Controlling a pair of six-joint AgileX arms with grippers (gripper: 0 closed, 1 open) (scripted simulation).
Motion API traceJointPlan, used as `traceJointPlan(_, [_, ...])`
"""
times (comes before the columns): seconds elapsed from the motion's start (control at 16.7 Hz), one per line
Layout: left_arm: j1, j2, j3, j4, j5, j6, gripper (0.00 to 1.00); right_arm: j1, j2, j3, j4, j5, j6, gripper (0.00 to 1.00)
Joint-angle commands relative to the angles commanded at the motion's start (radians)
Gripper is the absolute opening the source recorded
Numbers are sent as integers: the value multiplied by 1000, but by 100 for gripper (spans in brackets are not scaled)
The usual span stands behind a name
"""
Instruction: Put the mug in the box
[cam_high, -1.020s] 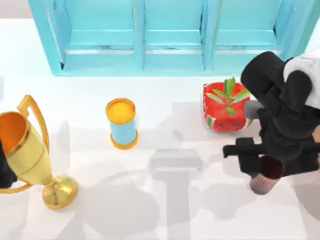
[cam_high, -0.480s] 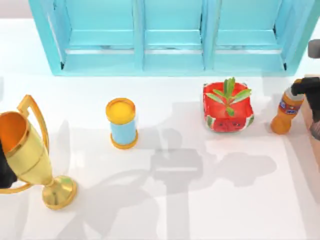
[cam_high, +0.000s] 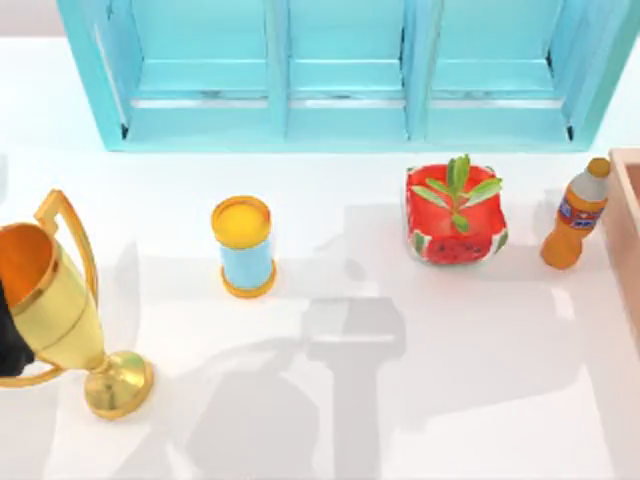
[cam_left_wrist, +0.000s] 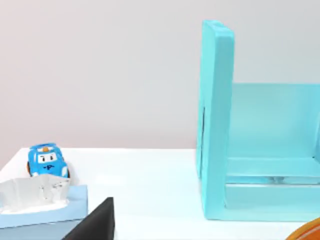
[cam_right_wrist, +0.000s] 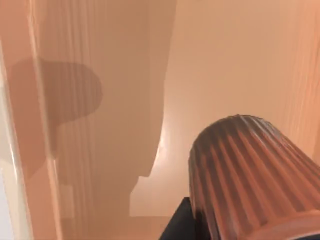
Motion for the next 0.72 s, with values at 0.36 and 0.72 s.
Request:
traceJointPlan(0.36, [0, 0, 0, 0, 0, 0, 100, -18, -2, 7, -7, 0, -19, 0])
traceJointPlan(0.72, [0, 0, 0, 0, 0, 0, 100, -18, -5, -106, 106, -1, -21, 0])
